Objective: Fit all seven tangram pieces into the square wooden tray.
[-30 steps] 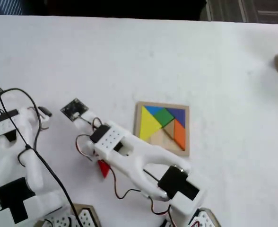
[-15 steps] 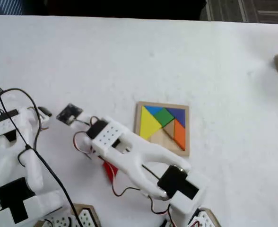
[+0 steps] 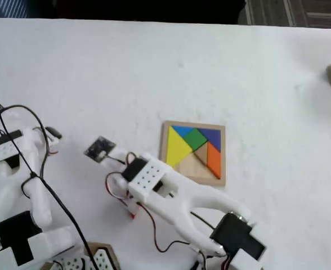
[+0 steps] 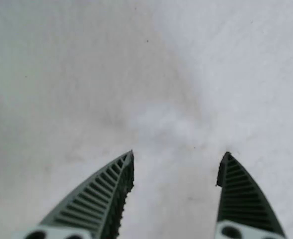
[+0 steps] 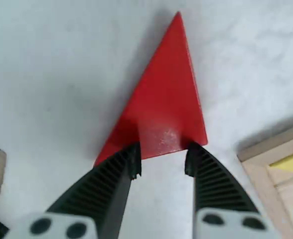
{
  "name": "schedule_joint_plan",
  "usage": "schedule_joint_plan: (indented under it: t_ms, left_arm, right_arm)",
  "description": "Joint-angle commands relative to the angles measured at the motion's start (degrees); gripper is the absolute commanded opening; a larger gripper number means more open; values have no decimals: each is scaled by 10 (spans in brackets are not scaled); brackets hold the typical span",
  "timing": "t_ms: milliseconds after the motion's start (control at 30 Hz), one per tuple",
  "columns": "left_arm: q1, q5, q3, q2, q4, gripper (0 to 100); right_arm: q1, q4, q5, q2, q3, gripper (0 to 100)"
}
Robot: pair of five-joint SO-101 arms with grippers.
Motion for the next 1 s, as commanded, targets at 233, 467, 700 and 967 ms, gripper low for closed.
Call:
schedule_joint_plan:
  t_ms: [233, 467, 700, 967]
  left_arm:
    - [12, 2, -13, -4, -15, 272]
    - [12, 2, -13, -4, -15, 272]
    - [21, 2, -13, -4, -13, 272]
    - [58, 2, -37, -9, 63, 272]
  right_arm:
    - [-26, -118, -4, -26, 57, 176]
    - [7, -211, -3, -23, 47, 176]
    - [52, -175, -2, 42, -38, 176]
    - [206, 12, 39, -131, -83, 57]
